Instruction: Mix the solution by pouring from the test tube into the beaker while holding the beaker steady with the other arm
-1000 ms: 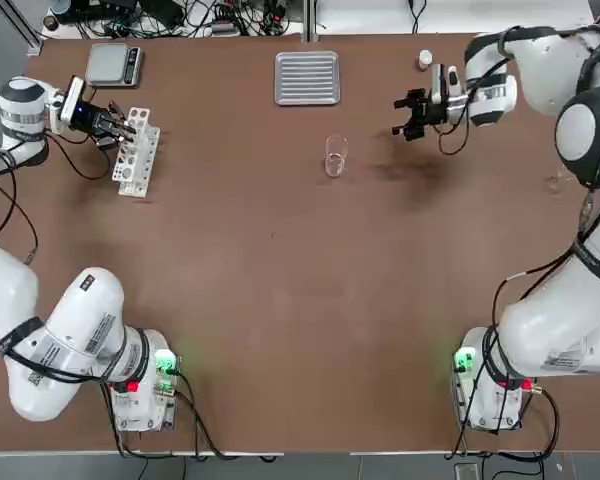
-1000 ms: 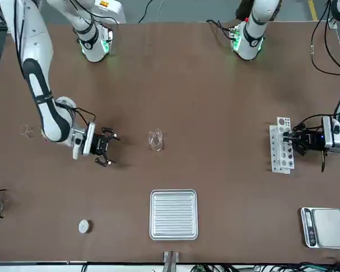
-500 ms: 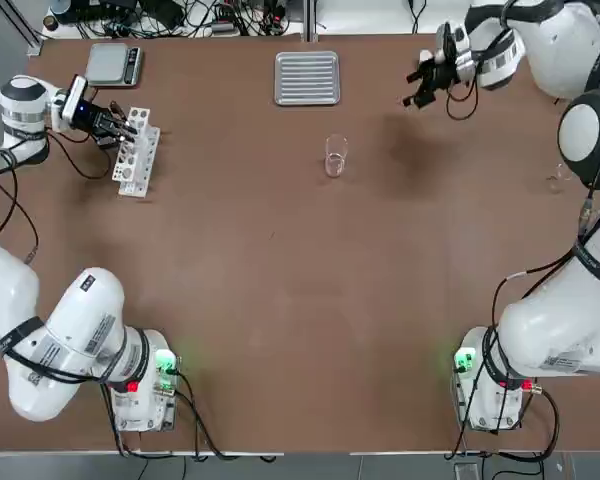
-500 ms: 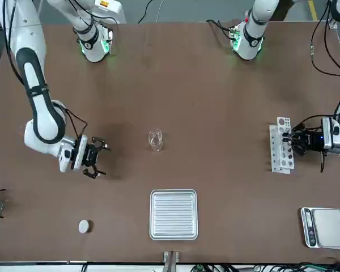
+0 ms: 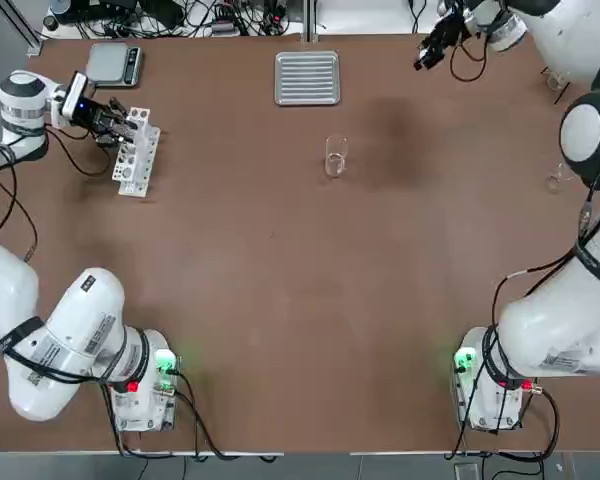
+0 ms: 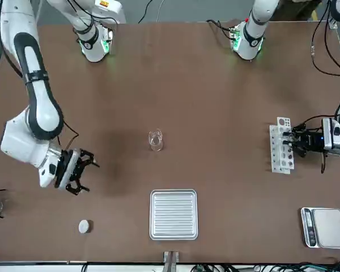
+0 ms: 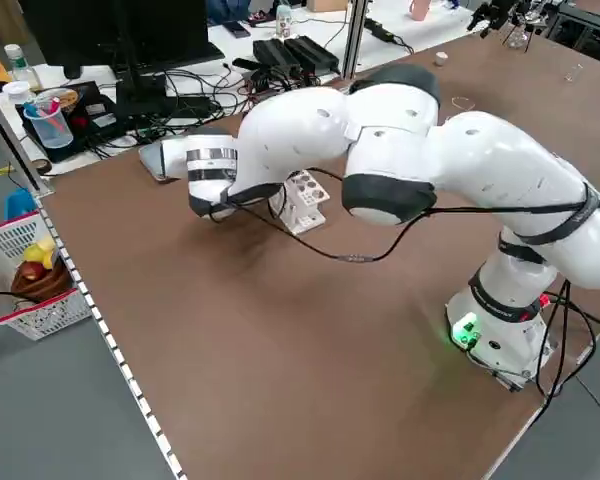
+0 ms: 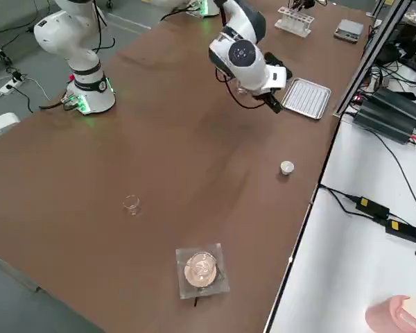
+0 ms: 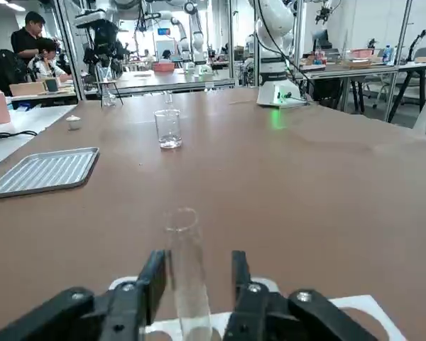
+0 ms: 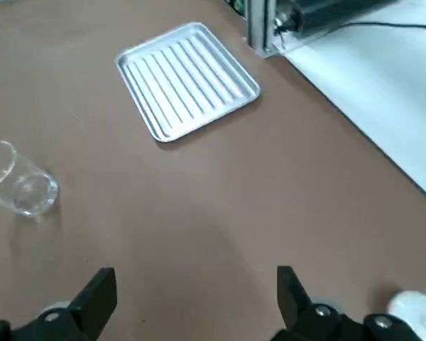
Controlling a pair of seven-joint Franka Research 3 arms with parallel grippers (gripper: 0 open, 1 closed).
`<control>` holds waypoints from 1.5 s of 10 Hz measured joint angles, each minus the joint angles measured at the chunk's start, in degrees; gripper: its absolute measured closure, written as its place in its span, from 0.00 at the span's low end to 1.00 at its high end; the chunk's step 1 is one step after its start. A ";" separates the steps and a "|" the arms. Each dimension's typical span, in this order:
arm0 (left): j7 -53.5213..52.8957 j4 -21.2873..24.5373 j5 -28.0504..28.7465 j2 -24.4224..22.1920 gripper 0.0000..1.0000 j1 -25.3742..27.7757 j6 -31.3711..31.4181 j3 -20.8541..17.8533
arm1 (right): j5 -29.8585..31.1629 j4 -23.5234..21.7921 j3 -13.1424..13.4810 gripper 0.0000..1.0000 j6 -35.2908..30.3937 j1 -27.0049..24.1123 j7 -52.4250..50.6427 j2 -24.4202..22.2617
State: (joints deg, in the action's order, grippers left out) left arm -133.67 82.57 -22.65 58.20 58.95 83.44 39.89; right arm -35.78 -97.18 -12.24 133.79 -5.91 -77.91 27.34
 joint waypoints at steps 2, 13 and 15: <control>0.05 -0.08 0.00 -1.06 0.39 -0.15 0.00 0.01 | 11.99 0.58 -8.62 0.00 3.84 -6.22 15.83 0.14; 21.47 -1.71 0.46 -28.11 0.00 -1.07 -1.45 0.33 | 34.04 14.05 -14.54 0.00 -10.70 -9.83 70.55 0.00; 35.06 -1.54 3.48 -34.41 0.00 -6.04 0.05 0.37 | 36.56 18.44 -14.56 0.00 -17.78 -9.81 70.82 -0.02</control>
State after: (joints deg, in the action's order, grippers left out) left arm -98.61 81.03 -19.17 23.79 52.90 83.49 40.26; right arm 0.78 -78.74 -26.80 116.02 -15.72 -7.09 27.32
